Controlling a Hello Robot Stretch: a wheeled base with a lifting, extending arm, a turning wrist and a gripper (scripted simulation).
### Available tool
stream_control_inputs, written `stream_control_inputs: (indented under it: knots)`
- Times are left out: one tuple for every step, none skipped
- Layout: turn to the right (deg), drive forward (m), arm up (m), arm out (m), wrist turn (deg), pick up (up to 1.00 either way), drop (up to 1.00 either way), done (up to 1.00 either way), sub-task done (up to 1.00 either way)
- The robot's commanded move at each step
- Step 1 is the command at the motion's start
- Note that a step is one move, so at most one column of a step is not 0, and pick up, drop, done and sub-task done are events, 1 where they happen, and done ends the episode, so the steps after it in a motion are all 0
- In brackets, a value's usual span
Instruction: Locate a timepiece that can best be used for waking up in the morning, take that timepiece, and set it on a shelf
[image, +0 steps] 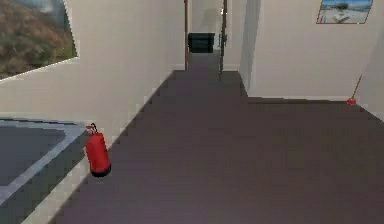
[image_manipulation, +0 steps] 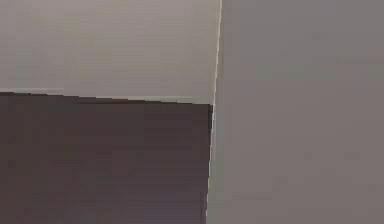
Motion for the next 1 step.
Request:
stream_control_inputs:
  knots:
    - [0.0,1.00,0.00,0.00,0.0,0.00,0.00,0.00,0.00]
